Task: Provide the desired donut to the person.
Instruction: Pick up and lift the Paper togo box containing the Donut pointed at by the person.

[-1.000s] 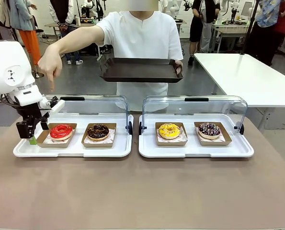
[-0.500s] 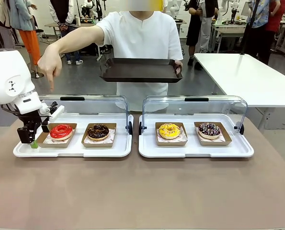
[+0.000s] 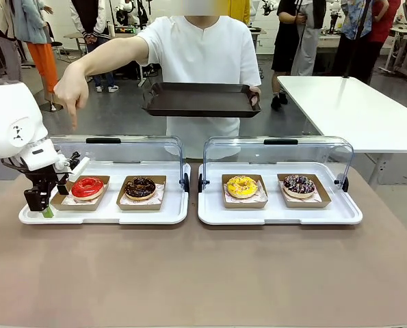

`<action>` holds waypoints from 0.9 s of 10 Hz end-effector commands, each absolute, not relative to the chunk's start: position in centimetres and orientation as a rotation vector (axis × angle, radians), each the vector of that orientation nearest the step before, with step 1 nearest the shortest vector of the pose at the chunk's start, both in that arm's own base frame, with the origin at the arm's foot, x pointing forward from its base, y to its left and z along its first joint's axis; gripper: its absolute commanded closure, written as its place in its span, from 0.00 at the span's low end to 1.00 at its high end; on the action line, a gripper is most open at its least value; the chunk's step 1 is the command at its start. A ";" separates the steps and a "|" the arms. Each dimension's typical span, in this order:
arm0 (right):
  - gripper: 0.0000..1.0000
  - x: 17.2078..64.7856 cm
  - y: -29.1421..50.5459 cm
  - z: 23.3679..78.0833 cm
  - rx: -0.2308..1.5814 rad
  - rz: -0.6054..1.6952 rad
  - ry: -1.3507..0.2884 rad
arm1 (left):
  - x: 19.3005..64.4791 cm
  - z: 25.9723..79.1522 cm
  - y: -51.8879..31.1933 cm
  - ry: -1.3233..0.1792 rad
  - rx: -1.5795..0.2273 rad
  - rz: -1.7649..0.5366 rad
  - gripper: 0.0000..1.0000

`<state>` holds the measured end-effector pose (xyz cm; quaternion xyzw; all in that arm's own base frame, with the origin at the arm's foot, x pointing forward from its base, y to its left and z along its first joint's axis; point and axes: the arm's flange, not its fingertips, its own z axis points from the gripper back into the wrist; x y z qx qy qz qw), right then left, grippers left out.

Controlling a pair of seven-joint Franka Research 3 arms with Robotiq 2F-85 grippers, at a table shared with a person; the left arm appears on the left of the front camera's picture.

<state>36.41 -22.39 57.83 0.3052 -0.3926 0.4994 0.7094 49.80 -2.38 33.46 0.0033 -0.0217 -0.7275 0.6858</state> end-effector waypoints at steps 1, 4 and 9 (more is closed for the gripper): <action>0.00 36.5 -22.4 57.8 0.671 1.098 -0.864 | 50.3 33.0 -2.0 -0.076 0.004 -1.628 0.00; 0.00 36.5 -22.4 57.8 0.671 1.098 -0.864 | 50.7 32.6 -1.7 -0.088 0.011 -1.631 0.29; 0.00 36.5 -22.4 57.8 0.671 1.098 -0.864 | 50.8 32.6 -1.7 -0.089 0.019 -1.648 1.00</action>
